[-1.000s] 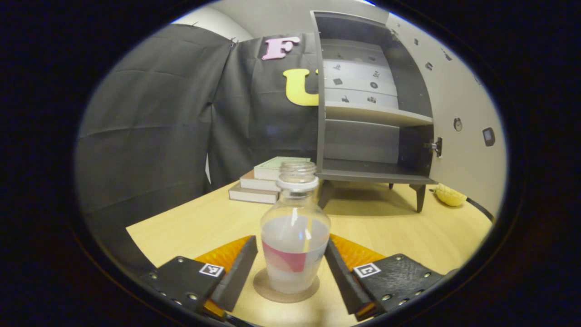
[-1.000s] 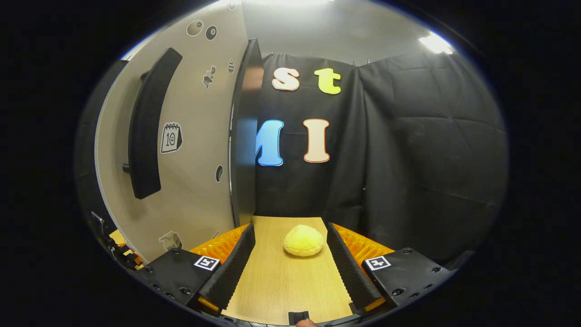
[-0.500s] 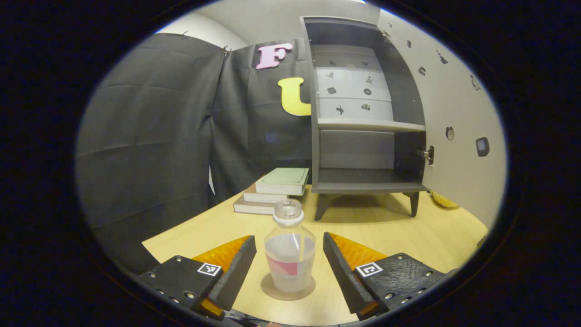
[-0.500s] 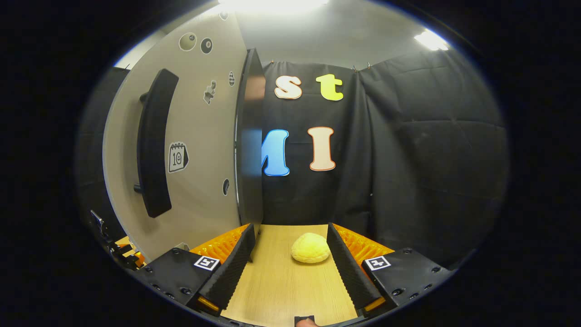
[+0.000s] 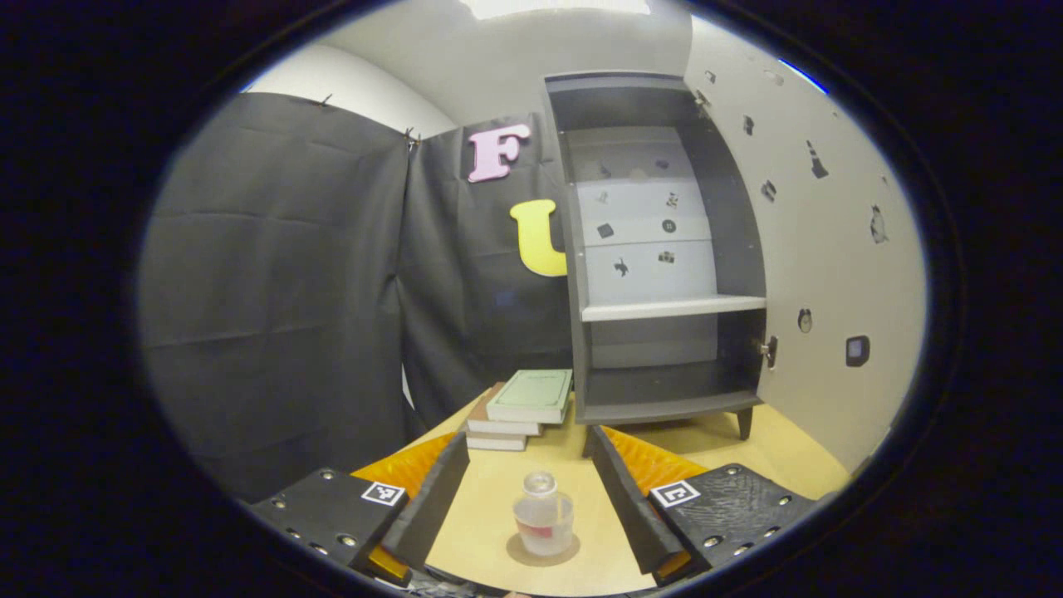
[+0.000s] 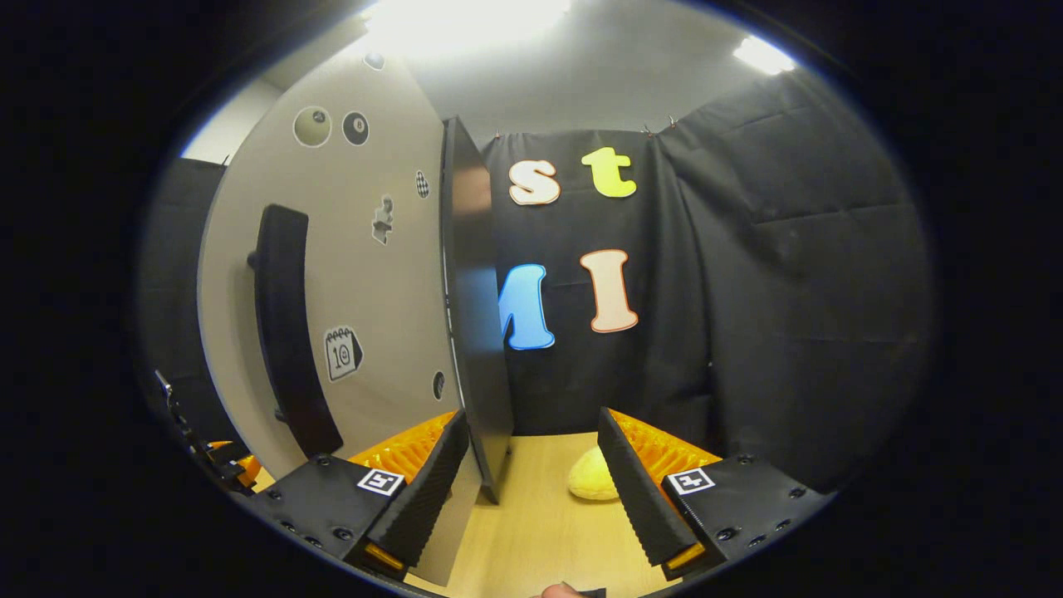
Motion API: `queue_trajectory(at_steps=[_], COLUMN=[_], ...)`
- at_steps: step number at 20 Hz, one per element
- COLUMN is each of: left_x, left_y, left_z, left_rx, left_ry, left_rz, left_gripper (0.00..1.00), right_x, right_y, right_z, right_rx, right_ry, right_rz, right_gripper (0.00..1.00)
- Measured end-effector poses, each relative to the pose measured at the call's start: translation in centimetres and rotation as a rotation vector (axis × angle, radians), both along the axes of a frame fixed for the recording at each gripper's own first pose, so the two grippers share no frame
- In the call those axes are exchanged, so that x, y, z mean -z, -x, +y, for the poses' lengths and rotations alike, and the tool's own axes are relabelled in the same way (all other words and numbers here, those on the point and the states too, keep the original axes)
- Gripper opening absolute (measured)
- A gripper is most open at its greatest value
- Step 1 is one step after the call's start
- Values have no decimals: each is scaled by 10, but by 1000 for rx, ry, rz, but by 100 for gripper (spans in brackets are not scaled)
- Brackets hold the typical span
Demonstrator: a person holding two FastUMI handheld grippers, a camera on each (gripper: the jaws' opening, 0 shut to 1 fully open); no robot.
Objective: Open the cabinet door with the right hand, grasp the bottle in the cabinet with the left hand and place it on the coaster, then close the cabinet door with the right hand.
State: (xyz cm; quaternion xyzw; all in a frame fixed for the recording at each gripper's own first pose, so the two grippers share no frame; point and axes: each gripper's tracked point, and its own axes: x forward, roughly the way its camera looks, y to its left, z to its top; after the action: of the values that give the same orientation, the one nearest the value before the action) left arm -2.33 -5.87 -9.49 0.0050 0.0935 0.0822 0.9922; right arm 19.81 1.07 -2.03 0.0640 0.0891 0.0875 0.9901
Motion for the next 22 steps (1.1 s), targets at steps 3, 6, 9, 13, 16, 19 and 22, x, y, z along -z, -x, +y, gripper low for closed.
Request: queue_trajectory(at_steps=[3,6,9,13,16,19,22], left_x=[-26,-44,-53,-51,-49,-53,-59], left_y=[-3,-12,-19,-29,-39,-44,-45], left_z=[4,9,24,37,46,52,50], left_rx=[5,29,40,68,86,107,137], left_ry=[1,0,-11,8,26,32,28], left_rz=[-36,-74,-87,-103,-103,-119,-144], left_gripper=[89,91,89,89,89,89,94], right_x=[-14,-29,-38,-42,-45,-46,-48], right_y=[0,2,3,6,12,16,27], right_z=[10,17,31,31,30,37,55], right_rx=[-31,-22,-9,49,97,108,98], right_ry=[1,35,60,99,119,121,110], right_rz=[-14,-46,-65,-73,-73,-69,-67], right_gripper=[95,99,99,89,89,89,89])
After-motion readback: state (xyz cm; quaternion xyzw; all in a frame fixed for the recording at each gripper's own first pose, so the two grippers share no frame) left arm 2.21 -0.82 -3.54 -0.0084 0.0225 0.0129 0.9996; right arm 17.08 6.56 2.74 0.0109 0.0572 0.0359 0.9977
